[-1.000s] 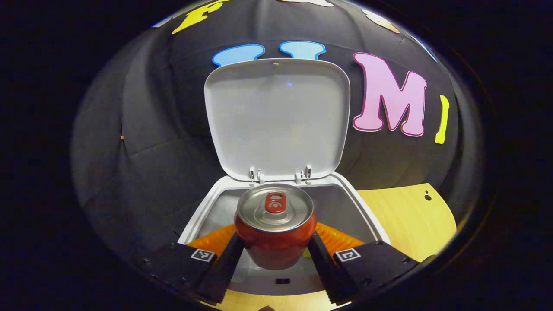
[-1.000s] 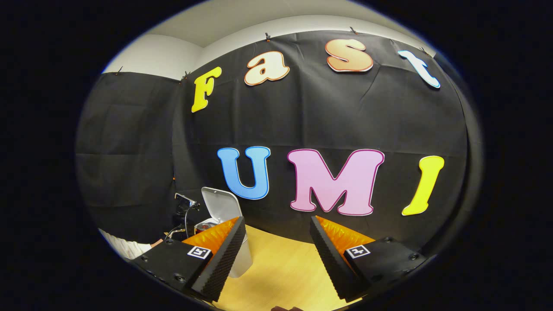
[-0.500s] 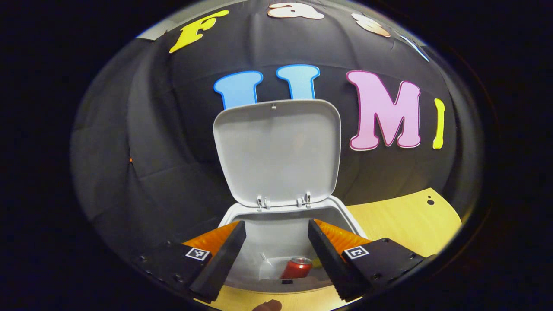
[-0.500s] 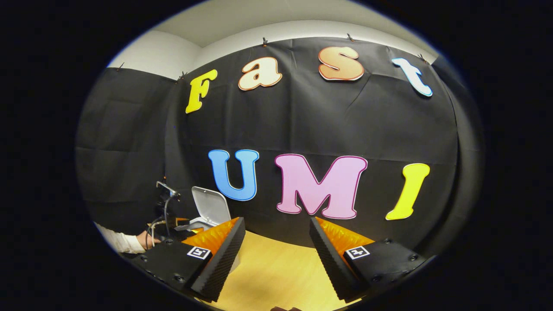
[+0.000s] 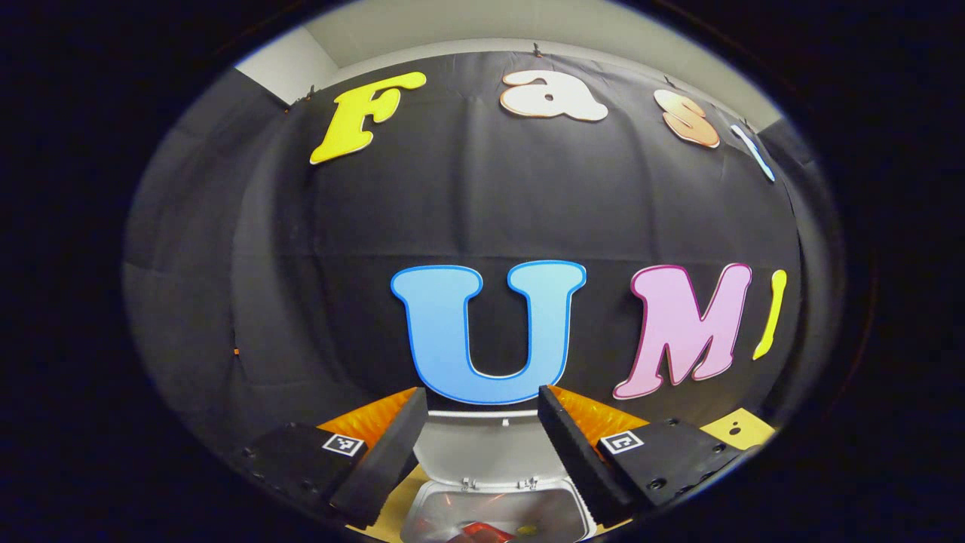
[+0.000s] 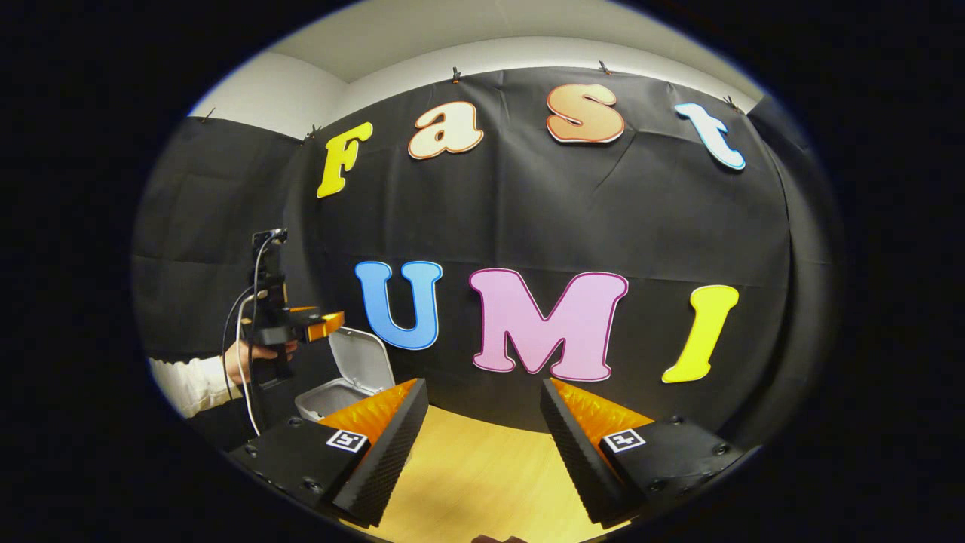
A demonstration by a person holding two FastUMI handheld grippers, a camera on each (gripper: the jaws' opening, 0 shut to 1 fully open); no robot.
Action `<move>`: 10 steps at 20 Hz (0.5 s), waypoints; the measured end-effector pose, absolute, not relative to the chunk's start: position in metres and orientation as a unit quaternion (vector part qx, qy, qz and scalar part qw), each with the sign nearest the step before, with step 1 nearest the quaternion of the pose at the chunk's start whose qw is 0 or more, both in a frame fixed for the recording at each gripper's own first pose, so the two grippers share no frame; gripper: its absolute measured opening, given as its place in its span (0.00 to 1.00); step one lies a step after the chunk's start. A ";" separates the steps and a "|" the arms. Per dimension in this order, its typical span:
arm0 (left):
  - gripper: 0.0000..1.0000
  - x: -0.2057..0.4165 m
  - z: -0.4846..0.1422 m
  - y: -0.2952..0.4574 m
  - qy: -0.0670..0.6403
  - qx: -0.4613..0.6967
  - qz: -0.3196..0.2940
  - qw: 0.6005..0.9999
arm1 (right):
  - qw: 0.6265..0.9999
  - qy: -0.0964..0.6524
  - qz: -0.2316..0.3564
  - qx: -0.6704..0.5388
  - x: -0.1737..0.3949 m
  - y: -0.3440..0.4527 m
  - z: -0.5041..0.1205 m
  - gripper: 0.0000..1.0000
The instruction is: Press the lid of the desktop garbage bin to open it, pick up the crumpled paper on the desktop and throw it into the bin, then pick up the pop can on the desktop and drop it into the bin, and finally close the garbage bin lid.
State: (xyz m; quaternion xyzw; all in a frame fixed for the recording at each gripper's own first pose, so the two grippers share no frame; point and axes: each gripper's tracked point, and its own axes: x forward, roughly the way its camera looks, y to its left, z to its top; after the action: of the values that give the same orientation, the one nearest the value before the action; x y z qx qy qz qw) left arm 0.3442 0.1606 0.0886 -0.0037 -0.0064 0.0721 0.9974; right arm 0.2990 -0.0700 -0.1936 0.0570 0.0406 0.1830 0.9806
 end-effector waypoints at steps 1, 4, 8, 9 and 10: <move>0.98 0.355 0.088 0.160 -0.002 -0.003 0.069 0.998 | 0.981 0.039 0.183 0.055 0.299 -0.070 -0.194 0.96; 0.98 0.378 0.085 0.156 0.011 0.009 0.061 0.998 | 0.981 0.038 0.181 0.050 0.297 -0.073 -0.196 0.96; 0.98 0.394 0.062 0.149 0.055 0.017 0.054 0.997 | 0.982 0.047 0.178 0.051 0.299 -0.078 -0.205 0.97; 0.97 0.395 0.053 0.149 0.072 0.018 0.054 0.996 | 0.982 0.049 0.177 0.053 0.300 -0.079 -0.206 0.97; 0.97 0.394 0.044 0.148 0.090 0.017 0.052 0.994 | 0.981 0.048 0.178 0.055 0.301 -0.080 -0.207 0.96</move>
State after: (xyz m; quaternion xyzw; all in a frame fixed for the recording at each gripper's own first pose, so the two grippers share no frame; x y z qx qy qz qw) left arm 0.3942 0.1482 0.0441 0.0173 0.0897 0.0520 0.9945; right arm 0.3006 -0.0795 -0.2071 0.0550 0.0482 0.1779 0.9813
